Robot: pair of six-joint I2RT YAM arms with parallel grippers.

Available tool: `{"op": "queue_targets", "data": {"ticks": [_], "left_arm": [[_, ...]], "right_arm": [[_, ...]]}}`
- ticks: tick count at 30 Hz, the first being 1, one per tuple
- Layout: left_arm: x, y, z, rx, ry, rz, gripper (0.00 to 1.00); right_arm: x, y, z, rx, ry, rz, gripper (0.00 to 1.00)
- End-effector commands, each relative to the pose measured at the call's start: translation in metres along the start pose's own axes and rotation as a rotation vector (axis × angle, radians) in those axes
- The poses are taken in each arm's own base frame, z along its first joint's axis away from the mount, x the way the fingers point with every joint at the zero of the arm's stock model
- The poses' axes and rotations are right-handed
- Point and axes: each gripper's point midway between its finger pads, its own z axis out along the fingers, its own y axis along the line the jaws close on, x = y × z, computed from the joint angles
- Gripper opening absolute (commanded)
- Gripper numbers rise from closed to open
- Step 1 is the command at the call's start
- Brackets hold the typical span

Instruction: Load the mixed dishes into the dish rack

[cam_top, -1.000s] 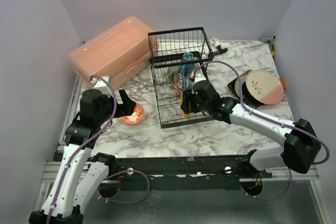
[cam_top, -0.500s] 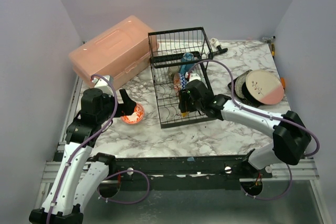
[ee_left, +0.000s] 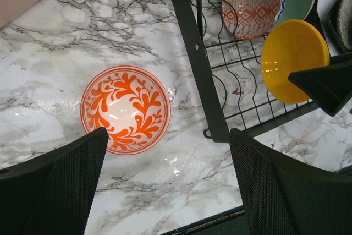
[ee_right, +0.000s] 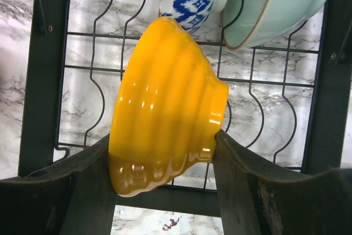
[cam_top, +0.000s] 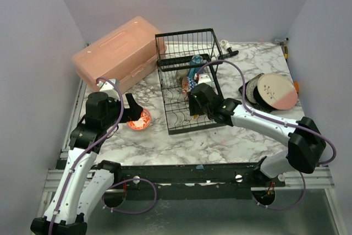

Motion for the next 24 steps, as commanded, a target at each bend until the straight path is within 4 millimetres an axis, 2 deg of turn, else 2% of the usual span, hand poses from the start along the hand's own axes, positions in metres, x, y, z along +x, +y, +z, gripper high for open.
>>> {"op": "queue_targets", "data": {"ticks": [1, 4, 10, 16, 17, 18, 21, 24], "left_arm": [[-0.001, 0.000, 0.000, 0.008, -0.013, 0.020, 0.90], [-0.001, -0.001, 0.000, 0.013, -0.012, 0.021, 0.90], [-0.002, -0.001, 0.000, 0.010, -0.017, 0.022, 0.90], [0.000, 0.000, 0.002, 0.010, -0.001, 0.021, 0.90], [0.000, 0.000, 0.002, 0.009, -0.002, 0.021, 0.90], [0.001, 0.001, 0.003, 0.006, -0.001, 0.020, 0.90], [0.000, 0.000, 0.003, 0.006, 0.000, 0.019, 0.90], [0.001, 0.001, 0.003, 0.005, 0.002, 0.019, 0.91]], "right_arm": [[-0.015, 0.000, -0.006, 0.000, -0.049, 0.009, 0.00], [-0.006, 0.008, 0.004, -0.029, -0.018, -0.002, 0.00], [0.012, 0.011, 0.017, 0.007, 0.037, -0.064, 0.00], [0.016, 0.020, 0.016, -0.048, 0.037, -0.045, 0.00], [0.015, 0.022, 0.016, -0.055, 0.031, -0.033, 0.05], [0.015, 0.022, 0.015, -0.056, 0.031, -0.024, 0.14], [0.014, 0.019, 0.012, -0.049, 0.014, -0.001, 0.48], [0.014, 0.016, 0.012, -0.039, 0.015, -0.012, 0.69]]}}
